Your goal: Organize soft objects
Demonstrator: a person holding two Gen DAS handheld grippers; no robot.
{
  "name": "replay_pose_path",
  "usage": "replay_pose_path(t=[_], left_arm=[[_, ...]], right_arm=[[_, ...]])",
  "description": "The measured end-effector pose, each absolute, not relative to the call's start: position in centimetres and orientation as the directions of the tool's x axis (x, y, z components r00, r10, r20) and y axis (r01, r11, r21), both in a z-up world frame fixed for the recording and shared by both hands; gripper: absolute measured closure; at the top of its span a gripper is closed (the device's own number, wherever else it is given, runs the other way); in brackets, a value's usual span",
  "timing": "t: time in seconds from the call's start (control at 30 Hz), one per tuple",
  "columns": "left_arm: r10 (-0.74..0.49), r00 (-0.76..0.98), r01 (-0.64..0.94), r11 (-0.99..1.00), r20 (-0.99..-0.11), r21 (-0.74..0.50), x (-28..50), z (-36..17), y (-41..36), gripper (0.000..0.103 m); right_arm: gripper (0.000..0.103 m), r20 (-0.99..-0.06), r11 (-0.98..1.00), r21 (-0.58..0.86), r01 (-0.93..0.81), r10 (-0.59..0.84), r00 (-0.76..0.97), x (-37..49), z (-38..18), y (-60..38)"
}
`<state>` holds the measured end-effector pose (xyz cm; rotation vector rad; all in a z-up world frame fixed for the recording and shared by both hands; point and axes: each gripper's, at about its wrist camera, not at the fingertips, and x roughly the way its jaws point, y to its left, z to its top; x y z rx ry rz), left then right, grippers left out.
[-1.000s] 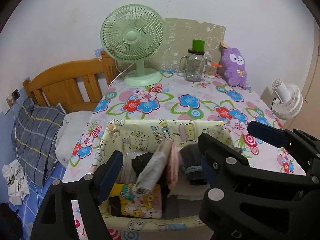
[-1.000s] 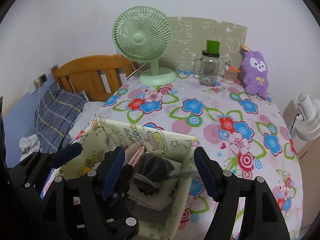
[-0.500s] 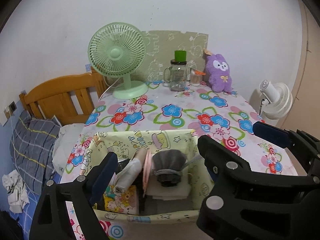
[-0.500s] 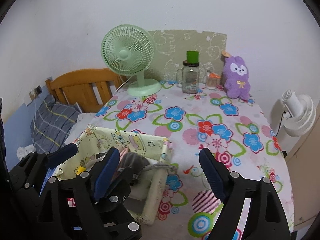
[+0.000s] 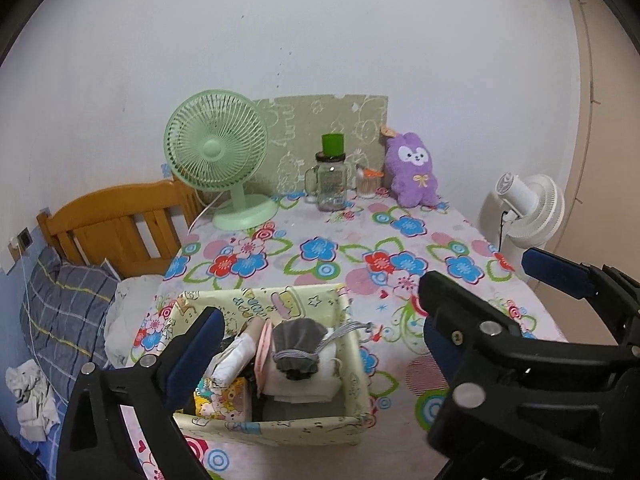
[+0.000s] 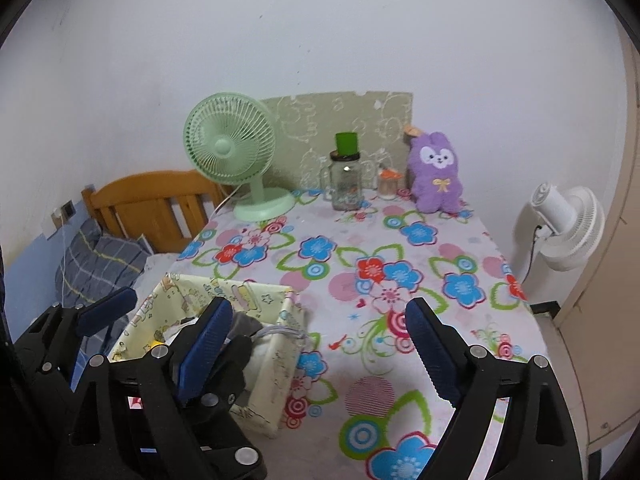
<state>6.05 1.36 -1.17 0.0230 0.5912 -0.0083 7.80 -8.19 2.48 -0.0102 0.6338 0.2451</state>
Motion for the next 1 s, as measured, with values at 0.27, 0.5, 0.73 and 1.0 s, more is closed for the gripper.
replay_pose_path(t=[0.27, 0.5, 0.73, 1.0], left_arm=[[-0.017, 0.857, 0.039, 0.999, -0.515, 0.033, 4.5, 0.2, -0.2, 0.0], [-0.024, 0.876, 0.05, 0.998, -0.483, 0.041, 3.2, 0.9, -0.8, 0.0], [-0.04, 0.881, 0.057, 0.998, -0.472, 0.023, 2.8, 1.3, -0.9, 0.0], [-0.031, 0.896, 0.042, 0.999, -0.443, 0.014, 1.9, 2.1, -0.4, 0.0]], right_arm=[[0.012, -0.535, 0.983, 0.035, -0.179, 0.17, 0.828, 5.5, 4.2, -10.9], [0.012, -0.497, 0.992, 0.027, -0.127, 0.124, 0.859, 3.8, 5.2, -13.1], [0.012, -0.473, 0.997, 0.018, -0.072, 0.072, 0.878, 2.6, 5.8, -14.9], [0.012, -0.445, 0.999, 0.024, -0.028, 0.036, 0.895, 1.8, 6.5, -16.6]])
